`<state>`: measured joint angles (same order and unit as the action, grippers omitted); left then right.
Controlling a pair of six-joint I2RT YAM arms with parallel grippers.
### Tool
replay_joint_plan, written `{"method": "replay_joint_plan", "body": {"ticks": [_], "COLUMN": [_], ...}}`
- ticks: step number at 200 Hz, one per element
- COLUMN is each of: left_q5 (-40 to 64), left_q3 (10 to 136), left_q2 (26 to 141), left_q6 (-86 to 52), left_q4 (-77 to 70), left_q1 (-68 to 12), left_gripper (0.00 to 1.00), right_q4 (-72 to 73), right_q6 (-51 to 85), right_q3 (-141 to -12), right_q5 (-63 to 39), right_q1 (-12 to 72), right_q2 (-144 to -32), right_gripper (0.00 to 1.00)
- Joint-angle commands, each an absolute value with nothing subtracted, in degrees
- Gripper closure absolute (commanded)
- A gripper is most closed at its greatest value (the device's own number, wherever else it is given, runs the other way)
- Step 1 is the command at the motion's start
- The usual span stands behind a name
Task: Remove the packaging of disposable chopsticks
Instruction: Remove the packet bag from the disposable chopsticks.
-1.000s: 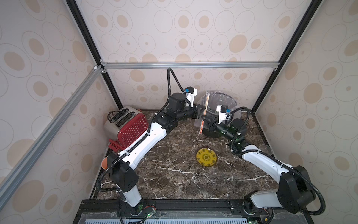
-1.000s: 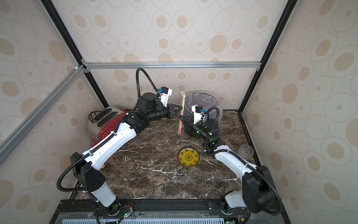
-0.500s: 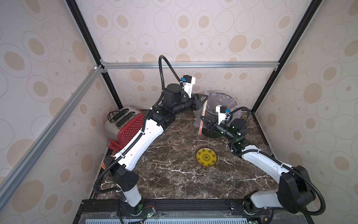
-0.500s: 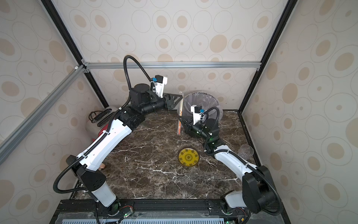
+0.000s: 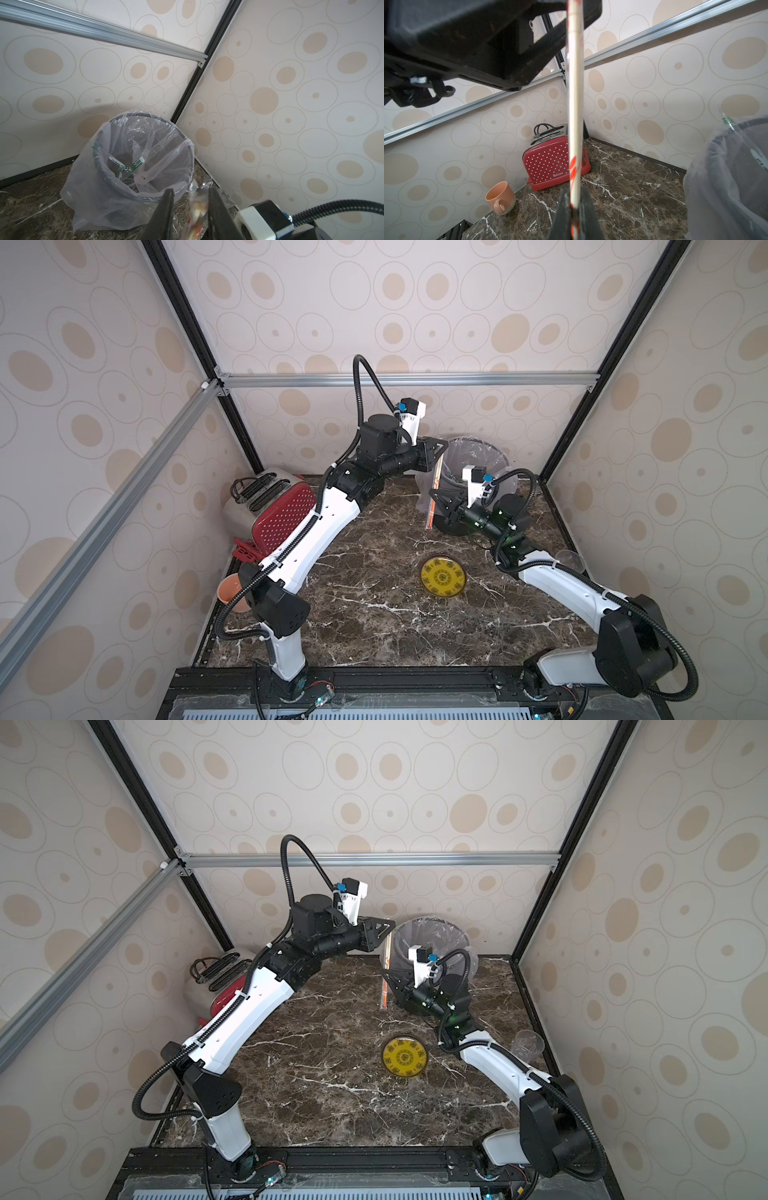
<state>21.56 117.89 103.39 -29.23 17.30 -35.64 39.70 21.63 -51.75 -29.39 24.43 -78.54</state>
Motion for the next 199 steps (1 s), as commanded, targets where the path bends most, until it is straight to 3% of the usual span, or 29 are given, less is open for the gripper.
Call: {"method": "replay_joint_plan", "body": {"ticks": [1,47,99,140,170,199], "left_q5": [21.53,20.76,20.35,19.74,19.68,20.53], "left_q3": [120.65,120.60,120.17,119.71,119.10,119.18], "left_q2": [103.05,102.26,101.86,100.82,100.19,100.71], "left_q6": [-28.96,-28.75,-28.61,-28.56,-28.50,-28.83], "left_q4": [17.98,17.77,18.02,17.93,17.93,17.85], "left_q1": [-35.25,-35.18,-35.08,-34.84,-34.54,-34.54], "left_gripper": [0.73,0.64,0.72,0.72,0.65,0.73], "right_q4": [41.66,41.66,41.49,41.34,41.38,41.33], "right_q6": [21.62,21.62,21.49,21.45,21.45,21.43], "right_q3": [-52.07,-52.03,-52.02,-51.90,-51.92,-52.03], "right_q5": [-30.15,-30.11,-30.06,-29.91,-29.90,-29.89], "right_q1": [24.96,24.95,24.96,24.96,24.96,25.00], "right_q2": [-77.26,-77.48,-77.43,-77.34,-77.26,-77.26], "right_gripper": [1.00,1.00,1.00,1.00,1.00,1.00]}}
